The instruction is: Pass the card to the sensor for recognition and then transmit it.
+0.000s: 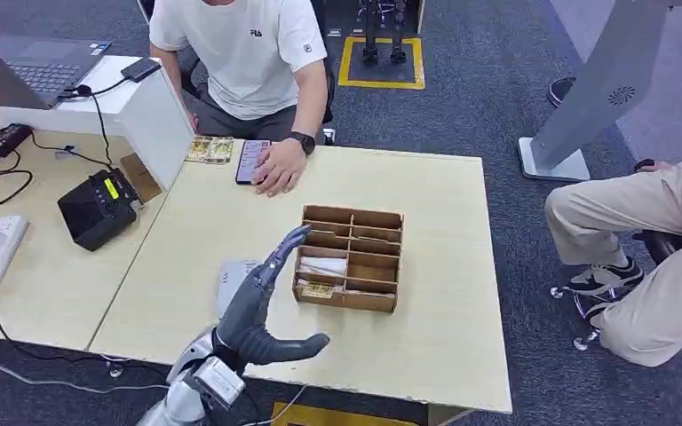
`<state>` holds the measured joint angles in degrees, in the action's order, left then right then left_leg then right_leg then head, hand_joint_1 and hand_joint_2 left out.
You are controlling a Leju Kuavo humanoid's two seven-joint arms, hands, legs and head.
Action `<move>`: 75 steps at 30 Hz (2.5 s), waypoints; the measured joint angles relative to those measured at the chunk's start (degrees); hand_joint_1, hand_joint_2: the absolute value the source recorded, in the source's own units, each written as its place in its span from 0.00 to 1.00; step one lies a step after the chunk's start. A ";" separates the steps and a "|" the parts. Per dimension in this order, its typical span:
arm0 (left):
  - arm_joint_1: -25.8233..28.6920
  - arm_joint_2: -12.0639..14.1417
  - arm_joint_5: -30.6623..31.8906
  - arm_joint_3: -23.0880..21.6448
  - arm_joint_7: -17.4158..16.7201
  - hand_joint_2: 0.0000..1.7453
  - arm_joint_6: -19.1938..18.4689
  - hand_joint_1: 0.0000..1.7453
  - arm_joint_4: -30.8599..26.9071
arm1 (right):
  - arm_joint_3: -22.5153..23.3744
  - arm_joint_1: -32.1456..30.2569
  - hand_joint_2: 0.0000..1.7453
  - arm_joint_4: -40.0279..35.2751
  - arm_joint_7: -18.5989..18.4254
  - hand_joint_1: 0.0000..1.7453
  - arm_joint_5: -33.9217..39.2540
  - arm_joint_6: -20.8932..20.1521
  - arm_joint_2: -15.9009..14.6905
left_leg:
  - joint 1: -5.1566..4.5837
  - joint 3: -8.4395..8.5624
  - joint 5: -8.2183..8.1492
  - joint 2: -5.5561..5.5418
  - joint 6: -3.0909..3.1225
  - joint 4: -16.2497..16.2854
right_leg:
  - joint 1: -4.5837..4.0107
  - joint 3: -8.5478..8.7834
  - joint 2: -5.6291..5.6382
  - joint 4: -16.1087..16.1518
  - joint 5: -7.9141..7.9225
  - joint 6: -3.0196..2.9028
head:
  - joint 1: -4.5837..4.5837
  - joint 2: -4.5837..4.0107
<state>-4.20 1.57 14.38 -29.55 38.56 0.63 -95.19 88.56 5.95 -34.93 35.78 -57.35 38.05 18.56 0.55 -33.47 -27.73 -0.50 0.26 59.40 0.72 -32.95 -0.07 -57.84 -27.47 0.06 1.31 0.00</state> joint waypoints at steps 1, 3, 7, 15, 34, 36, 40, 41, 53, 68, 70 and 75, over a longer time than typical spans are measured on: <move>0.11 0.18 0.36 -0.68 0.35 1.00 -0.43 0.00 -0.15 | -0.02 0.00 1.00 0.00 0.09 0.00 0.00 0.00 0.00 | 0.00 0.00 0.00 0.00 0.00 0.00 | 0.00 0.00 0.00 0.00 0.00 0.00 | 0.02 0.00; 0.16 0.55 0.59 -1.60 0.65 1.00 -1.27 0.00 -0.28 | 0.00 0.00 1.00 0.00 0.35 0.00 -0.04 0.00 -0.02 | 0.00 0.00 0.00 0.00 0.00 0.00 | 0.00 0.00 0.00 0.00 0.00 0.00 | 0.02 0.00; 0.17 1.18 2.95 -2.95 0.13 1.00 -2.29 0.00 -0.30 | 0.00 0.00 1.00 0.00 0.50 0.00 -0.09 0.00 -0.09 | 0.00 0.00 0.00 0.00 0.00 0.00 | 0.00 0.00 0.00 0.00 0.00 0.00 | 0.02 0.00; -0.82 2.91 19.32 -5.88 -7.85 1.00 2.76 0.00 1.07 | 0.00 0.00 1.00 -0.09 -0.63 0.00 -0.96 0.00 -0.09 | 0.00 0.00 0.00 0.01 0.00 0.00 | 0.00 -0.02 0.01 0.00 0.00 0.00 | 0.02 0.00; -7.34 4.55 42.12 -14.23 -24.92 1.00 9.18 0.00 6.62 | 0.00 0.01 1.00 -0.92 -2.69 0.00 -2.86 0.00 -0.09 | 0.00 0.00 0.00 0.02 0.00 0.00 | 0.00 -0.04 0.03 0.00 0.02 -0.02 | 0.02 0.00; -7.52 4.44 43.34 -14.49 -26.76 1.00 9.99 0.00 7.30 | 0.00 0.01 1.00 -1.07 -2.93 0.00 -3.04 0.00 -0.07 | 0.00 0.00 0.00 0.02 0.00 0.00 | 0.00 -0.04 0.03 0.00 0.02 -0.02 | 0.02 0.00; -7.57 3.42 44.25 -14.51 -29.44 1.00 12.57 0.00 8.79 | 0.00 0.01 1.00 -1.11 -3.45 0.00 -3.17 0.00 -0.07 | 0.00 0.00 0.00 0.02 0.00 0.01 | 0.00 -0.04 0.03 0.00 0.02 -0.02 | 0.00 0.00; -7.58 3.17 45.08 -14.51 -30.33 1.00 13.29 0.00 9.20 | 0.00 0.01 1.00 -1.12 -3.45 0.00 -3.23 0.00 -0.06 | 0.00 0.00 0.00 0.02 0.00 0.01 | 0.00 -0.04 0.03 0.00 0.02 -0.02 | 0.00 0.00; -7.57 -0.35 50.64 -14.51 -36.20 1.00 16.20 0.00 15.19 | 0.00 0.00 1.00 -1.11 -4.28 0.00 -4.13 0.00 -0.04 | -0.01 0.00 0.00 0.02 0.00 0.01 | 0.01 -0.04 0.03 0.01 0.02 -0.02 | 0.00 0.00; -7.58 -3.80 53.18 -14.51 -37.92 1.00 17.86 0.00 21.93 | 0.00 -0.02 1.00 -1.18 -4.92 0.00 -5.18 0.00 -0.04 | -0.02 0.00 0.00 0.02 0.00 0.01 | 0.01 -0.04 0.03 0.01 0.02 -0.02 | 0.00 0.00; -7.58 -4.39 53.74 -14.51 -38.43 1.00 18.63 0.00 22.82 | 0.00 -0.02 1.00 -1.18 -4.79 0.00 -5.05 0.00 -0.04 | -0.02 -0.01 0.00 0.02 0.00 0.01 | 0.01 -0.04 0.03 0.01 0.02 -0.02 | 0.00 0.00; -7.59 -5.24 54.16 -14.51 -39.04 1.00 19.58 0.00 24.35 | 0.00 -0.02 1.00 -1.18 -4.70 0.00 -5.07 0.00 -0.04 | -0.02 0.00 0.00 0.02 0.00 0.01 | 0.01 -0.04 0.03 0.01 0.02 -0.02 | 0.02 0.00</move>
<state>-11.79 -3.67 68.54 -44.06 -0.48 20.21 -70.84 88.56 5.93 -36.11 31.08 -62.42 38.05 18.51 0.53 -33.47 -27.74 -0.48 0.27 59.41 0.73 -32.99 -0.04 -57.83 -27.46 0.04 1.33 0.00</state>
